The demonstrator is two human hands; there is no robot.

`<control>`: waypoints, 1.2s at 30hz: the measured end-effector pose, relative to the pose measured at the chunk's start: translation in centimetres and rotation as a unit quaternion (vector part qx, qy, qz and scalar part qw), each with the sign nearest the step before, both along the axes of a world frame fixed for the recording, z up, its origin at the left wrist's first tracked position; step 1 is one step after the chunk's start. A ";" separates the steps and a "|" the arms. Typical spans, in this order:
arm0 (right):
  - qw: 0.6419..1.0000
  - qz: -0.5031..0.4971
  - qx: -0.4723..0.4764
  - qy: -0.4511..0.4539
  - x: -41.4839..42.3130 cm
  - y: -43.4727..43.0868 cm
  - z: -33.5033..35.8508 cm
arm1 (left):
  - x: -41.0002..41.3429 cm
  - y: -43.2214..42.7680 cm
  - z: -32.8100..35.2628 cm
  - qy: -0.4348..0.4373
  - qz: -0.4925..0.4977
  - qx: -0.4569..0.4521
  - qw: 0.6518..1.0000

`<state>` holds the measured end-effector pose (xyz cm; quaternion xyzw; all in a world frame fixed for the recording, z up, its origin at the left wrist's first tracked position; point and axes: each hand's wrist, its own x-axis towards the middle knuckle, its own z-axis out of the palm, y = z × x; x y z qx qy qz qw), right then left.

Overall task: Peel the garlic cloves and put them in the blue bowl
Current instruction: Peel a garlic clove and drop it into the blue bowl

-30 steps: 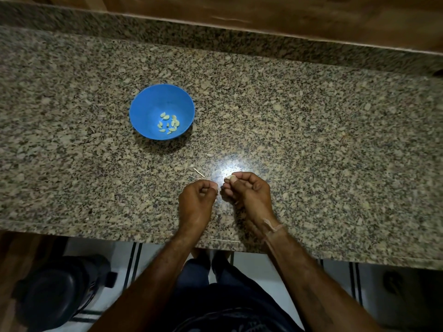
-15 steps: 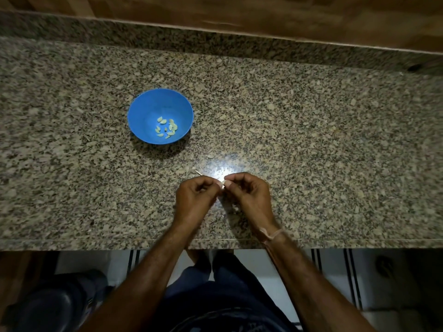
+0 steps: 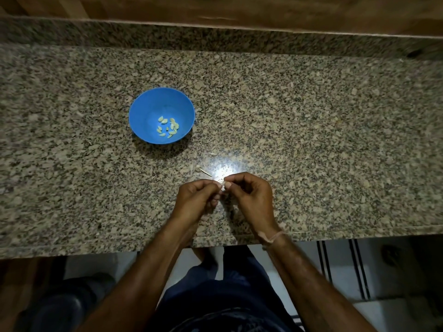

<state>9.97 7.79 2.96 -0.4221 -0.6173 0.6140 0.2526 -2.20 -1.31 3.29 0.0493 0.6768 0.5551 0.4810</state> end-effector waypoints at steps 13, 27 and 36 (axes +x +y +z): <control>0.976 0.011 -0.214 0.051 -1.0 1.8 -0.6 | -0.4 1.5 -0.7 0.002 0.038 -0.026 0.999; 0.950 -0.020 -0.304 0.069 -1.5 2.5 -1.5 | 0.0 2.5 -0.2 0.232 -0.019 -0.064 0.970; 0.936 -0.028 -0.343 0.070 -1.5 2.5 -1.7 | 0.2 2.3 -0.5 0.279 -0.022 -0.064 0.958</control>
